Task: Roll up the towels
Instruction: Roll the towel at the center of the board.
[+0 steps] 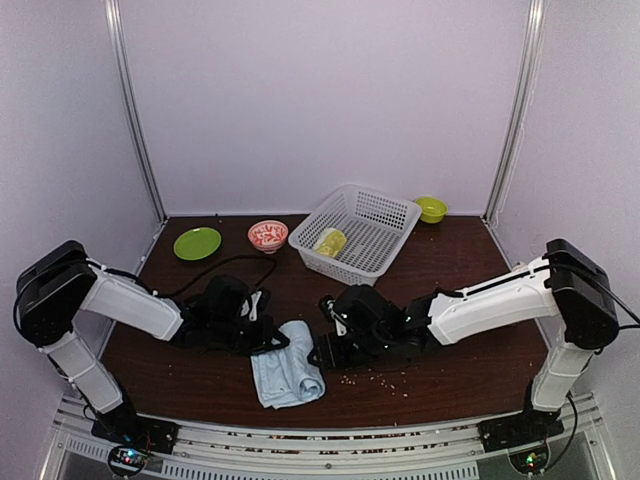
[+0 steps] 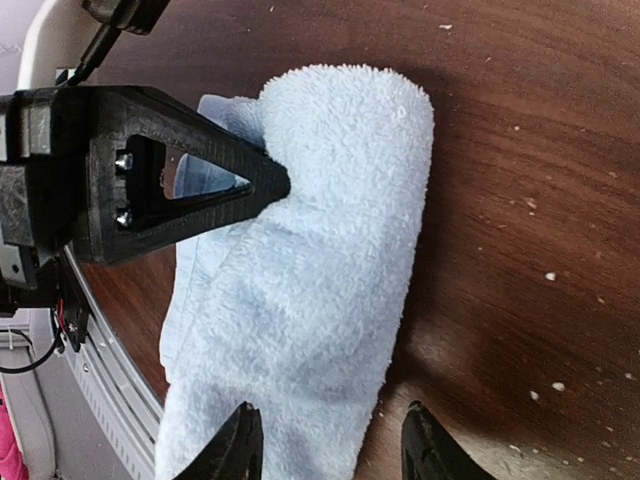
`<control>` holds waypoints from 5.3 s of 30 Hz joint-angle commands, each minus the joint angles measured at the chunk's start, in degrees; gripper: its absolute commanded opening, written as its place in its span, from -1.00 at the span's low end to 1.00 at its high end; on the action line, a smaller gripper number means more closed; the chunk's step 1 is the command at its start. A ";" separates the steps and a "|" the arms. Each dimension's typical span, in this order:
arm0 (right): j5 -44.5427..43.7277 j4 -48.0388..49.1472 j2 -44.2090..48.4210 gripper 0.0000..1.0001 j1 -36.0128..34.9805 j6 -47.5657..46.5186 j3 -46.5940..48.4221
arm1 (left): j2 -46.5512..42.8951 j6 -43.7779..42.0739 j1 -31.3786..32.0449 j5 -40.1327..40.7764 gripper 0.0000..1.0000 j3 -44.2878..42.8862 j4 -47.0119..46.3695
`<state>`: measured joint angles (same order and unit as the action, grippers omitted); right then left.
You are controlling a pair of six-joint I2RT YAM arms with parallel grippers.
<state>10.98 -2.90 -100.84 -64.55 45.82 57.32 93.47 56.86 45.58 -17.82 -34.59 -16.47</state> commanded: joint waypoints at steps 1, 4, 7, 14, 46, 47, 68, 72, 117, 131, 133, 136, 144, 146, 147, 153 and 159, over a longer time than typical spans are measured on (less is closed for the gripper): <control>3.28 4.63 -3.25 -0.09 -1.10 2.34 4.31 | -0.76 -1.43 -0.14 2.43 -1.00 2.33 6.04; 3.55 3.37 -4.61 -0.14 -2.08 1.82 5.91 | -0.90 -1.45 -0.16 2.71 -1.00 2.92 5.79; 3.09 -0.69 -6.36 -0.19 -3.22 -0.26 8.39 | -0.92 -1.46 -0.19 2.26 -1.00 3.14 5.78; -0.43 -11.63 -11.77 -0.16 -5.22 -3.48 14.47 | -10.15 -2.91 -0.15 2.06 -0.53 4.20 12.90; -0.03 -8.26 -3.82 0.23 -5.98 -2.62 10.03 | -3.48 -2.65 -0.14 1.79 -1.00 -0.12 6.71; 0.74 -6.64 -2.78 0.25 -5.51 -1.19 8.26 | -3.71 -2.70 -0.14 2.04 -1.00 0.33 6.75; 15.79 39.35 -12.11 0.25 0.57 30.28 -7.56 | -10.47 -2.37 -0.14 6.92 -1.00 9.75 5.18; 17.55 37.23 -14.05 0.05 0.48 30.65 -5.49 | -10.42 -1.51 -0.09 6.54 -1.00 11.16 3.08; -30.56 -46.08 -15.09 -1.00 -9.55 -5.32 29.28 | -15.52 -2.26 5.22 6.98 -0.44 0.08 6.66; -27.94 -40.33 -13.47 -1.00 -9.54 -5.18 25.26 | -7.14 0.70 6.45 0.69 -0.45 -7.86 -0.41; -28.22 -39.68 -12.74 -1.00 -9.42 -5.05 24.59 | -7.02 0.98 6.53 0.77 -0.45 -8.31 -0.36; -28.11 -38.70 -12.18 -1.00 -9.25 -5.23 23.91 | -5.47 1.29 6.47 0.54 -0.45 -9.39 -0.66; -25.66 -35.38 -11.07 -1.00 -9.12 -7.19 21.35 | 0.65 0.26 6.27 -1.89 -0.44 -12.97 -2.14; -24.96 -34.81 -10.96 -1.00 -9.04 -8.00 20.86 | 1.06 0.07 6.27 -2.24 -0.46 -13.00 -2.66; -24.46 -34.59 -11.00 -1.00 -9.07 -8.41 20.70 | 1.28 0.16 6.28 -2.46 -0.48 -12.78 -3.18; -21.72 -32.16 -10.70 -0.73 -9.01 -10.82 19.43 | 2.87 3.40 5.75 -4.64 -0.59 -10.14 -9.74; -19.40 -29.19 -9.70 -0.45 -8.74 -12.33 17.33 | 3.71 3.41 5.42 -5.92 -0.64 -9.75 -10.22</control>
<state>-14.20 -35.68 -111.59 -72.97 36.93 76.99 96.57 60.01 50.98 -20.51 -44.38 -19.46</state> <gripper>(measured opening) 0.231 0.187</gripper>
